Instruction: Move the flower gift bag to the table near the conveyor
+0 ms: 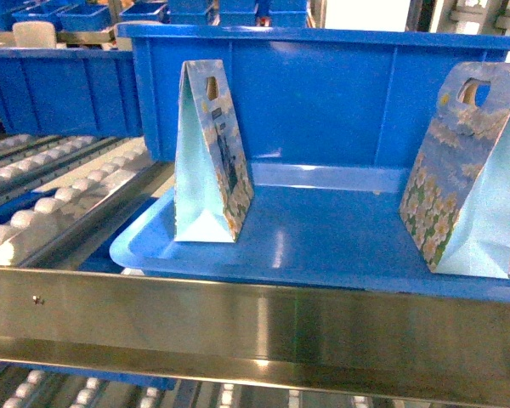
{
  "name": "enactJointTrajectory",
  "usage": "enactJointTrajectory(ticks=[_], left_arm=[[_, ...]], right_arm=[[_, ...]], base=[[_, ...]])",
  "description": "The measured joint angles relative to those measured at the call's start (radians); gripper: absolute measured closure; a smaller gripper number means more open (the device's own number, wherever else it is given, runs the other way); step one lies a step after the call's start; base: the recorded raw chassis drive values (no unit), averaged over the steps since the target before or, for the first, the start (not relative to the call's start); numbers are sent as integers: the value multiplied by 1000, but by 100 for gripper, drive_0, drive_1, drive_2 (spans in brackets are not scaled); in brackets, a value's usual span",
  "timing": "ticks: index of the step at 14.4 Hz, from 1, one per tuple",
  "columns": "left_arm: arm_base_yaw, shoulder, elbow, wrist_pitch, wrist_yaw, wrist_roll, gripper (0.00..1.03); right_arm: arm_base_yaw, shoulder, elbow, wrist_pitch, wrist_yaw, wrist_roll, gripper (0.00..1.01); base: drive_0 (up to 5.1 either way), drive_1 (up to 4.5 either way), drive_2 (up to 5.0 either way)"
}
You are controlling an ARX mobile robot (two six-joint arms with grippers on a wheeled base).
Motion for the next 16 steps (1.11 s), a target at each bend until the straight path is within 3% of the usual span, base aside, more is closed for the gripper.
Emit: enactJointTrajectory(ticks=[10,13,16], left_arm=[[0,0,0,1,0,0,5],[-13,167,0,229,21,13,5],[-67,542,21,576,-8,13,5]], right_arm=[[0,0,0,3,1,-1,3],[22,159,0,219,3,-5,3],[21,502,23,534,-48,-17,3]], base=[[0,0,0],[0,0,0],[0,0,0]])
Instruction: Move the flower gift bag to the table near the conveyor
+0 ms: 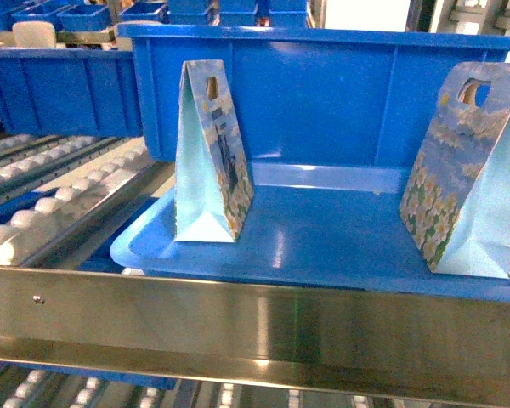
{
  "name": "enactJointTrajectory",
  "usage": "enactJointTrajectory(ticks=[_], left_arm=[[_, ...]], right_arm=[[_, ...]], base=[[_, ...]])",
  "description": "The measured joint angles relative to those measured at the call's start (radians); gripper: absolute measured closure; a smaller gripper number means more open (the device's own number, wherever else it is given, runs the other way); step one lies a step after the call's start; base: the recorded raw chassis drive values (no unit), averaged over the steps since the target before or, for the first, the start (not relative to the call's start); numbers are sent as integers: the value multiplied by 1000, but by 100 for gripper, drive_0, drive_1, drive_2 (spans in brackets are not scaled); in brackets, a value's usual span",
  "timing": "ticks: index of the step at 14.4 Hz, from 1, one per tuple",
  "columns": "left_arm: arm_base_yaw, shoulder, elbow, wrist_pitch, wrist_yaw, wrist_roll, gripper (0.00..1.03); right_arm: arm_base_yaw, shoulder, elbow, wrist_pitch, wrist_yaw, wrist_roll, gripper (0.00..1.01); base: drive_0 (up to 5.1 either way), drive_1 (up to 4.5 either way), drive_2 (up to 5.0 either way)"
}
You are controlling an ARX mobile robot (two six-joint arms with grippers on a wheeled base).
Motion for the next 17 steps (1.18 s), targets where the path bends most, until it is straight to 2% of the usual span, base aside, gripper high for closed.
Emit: enactJointTrajectory(ticks=[1,3,4,7,12,13,14,16,17], left_arm=[[-24,136,44,109,0,-1,5],[-51,353,159,267,0,-20,5],[-60,422,199,290,0,-24,5],[-82,512,245,285,-15,-27,5],[-82,504,245,290,-18,-27,5],[-82,504,245,291,-19,-27,5],[-82,504,245,291,-19,-27,5],[-82,504,245,291,-19,-27,5],[-82,504,245,291,-19,-27,5]], right_arm=[[10,130,40,102,-12,-7,3],[46,352,137,216,-21,-15,3],[63,430,161,266,-17,-15,3],[103,533,204,285,35,-33,3],[104,526,208,270,50,-47,3],[127,533,237,245,65,-50,3],[189,610,318,245,117,-61,3],[233,829,539,249,164,-76,3],[250,940,644,203,175,-75,3]], base=[[0,0,0],[0,0,0],[0,0,0],[0,0,0],[0,0,0],[0,0,0],[0,0,0],[0,0,0],[0,0,0]])
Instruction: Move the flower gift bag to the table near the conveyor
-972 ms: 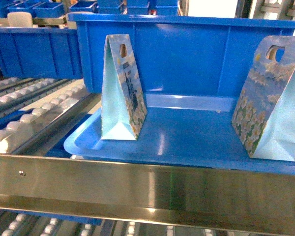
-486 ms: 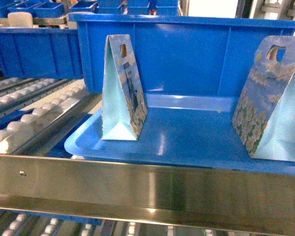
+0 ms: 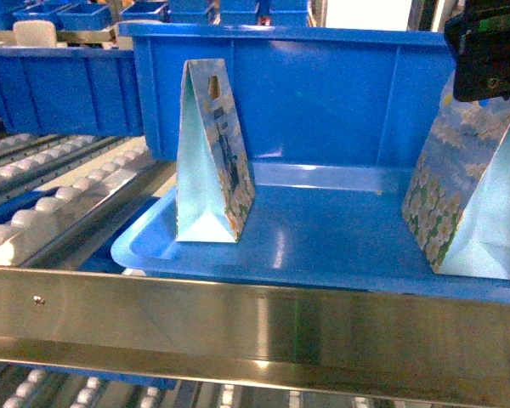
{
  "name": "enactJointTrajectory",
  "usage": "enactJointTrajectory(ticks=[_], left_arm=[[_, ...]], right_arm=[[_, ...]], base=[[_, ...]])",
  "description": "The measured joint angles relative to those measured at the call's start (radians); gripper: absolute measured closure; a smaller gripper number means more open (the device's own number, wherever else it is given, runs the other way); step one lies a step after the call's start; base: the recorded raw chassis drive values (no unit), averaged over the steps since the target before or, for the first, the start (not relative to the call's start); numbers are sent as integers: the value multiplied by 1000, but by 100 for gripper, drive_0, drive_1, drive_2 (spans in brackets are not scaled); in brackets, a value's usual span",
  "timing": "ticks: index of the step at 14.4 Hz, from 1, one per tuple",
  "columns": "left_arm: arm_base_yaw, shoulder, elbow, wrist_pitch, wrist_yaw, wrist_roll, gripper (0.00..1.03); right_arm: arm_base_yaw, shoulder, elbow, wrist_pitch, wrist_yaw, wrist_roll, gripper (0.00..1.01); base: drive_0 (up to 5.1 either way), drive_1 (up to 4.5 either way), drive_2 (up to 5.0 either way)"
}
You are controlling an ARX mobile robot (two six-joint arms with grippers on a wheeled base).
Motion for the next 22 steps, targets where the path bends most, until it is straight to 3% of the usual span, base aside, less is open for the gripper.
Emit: enactJointTrajectory(ticks=[5,20,21,22], left_arm=[[0,0,0,0,0,0,5],[0,0,0,0,0,0,5],[0,0,0,0,0,0,5],[0,0,0,0,0,0,5]], right_arm=[[-12,121,55,-12,42,10,3],[-37,129,55,-56,46,66,3],[-35,130,54,-58,37,88,13],[-35,130,31,-45,29,109,49]], base=[[0,0,0],[0,0,0],[0,0,0],[0,0,0]])
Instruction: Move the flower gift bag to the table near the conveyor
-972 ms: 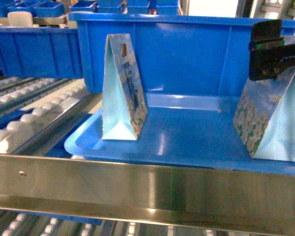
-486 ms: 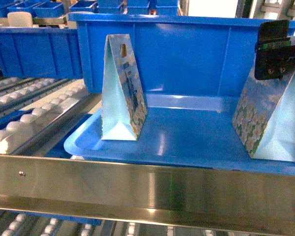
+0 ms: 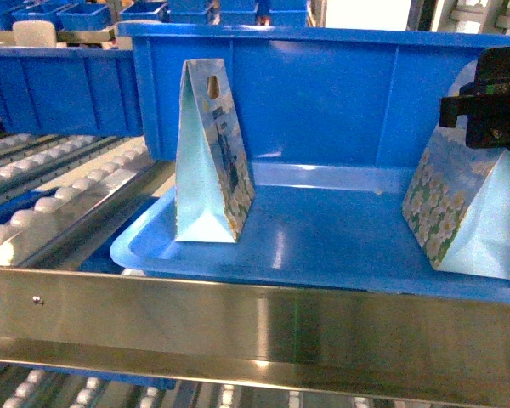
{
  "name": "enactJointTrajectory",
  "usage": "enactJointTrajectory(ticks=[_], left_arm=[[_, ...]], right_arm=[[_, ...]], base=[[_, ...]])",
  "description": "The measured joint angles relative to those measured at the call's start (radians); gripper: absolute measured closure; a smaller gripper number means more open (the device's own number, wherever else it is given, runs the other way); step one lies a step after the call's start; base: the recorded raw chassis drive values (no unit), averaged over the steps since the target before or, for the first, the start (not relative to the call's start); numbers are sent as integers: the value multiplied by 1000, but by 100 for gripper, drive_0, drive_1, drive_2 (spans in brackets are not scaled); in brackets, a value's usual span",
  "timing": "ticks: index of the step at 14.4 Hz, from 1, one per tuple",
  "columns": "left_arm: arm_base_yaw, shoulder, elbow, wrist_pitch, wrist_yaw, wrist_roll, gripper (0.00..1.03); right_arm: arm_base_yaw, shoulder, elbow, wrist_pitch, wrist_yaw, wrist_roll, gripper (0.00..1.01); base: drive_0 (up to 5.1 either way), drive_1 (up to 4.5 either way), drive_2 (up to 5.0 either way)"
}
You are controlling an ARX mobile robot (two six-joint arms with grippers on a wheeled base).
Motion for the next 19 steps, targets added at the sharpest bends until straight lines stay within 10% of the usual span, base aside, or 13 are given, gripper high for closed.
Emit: enactJointTrajectory(ticks=[1,2,6,10,19], left_arm=[[0,0,0,0,0,0,5],[0,0,0,0,0,0,5],[0,0,0,0,0,0,5],[0,0,0,0,0,0,5],[0,0,0,0,0,0,5]], right_arm=[[0,-6,-21,8,-18,5,86],[0,-31,-43,19,-19,13,99],[13,-145,-69,43,-30,11,99],[-60,-709,-354,-85,-75,-46,99],[-80,-760,-390,-88,-104,-77,99]], base=[[0,0,0],[0,0,0],[0,0,0],[0,0,0],[0,0,0]])
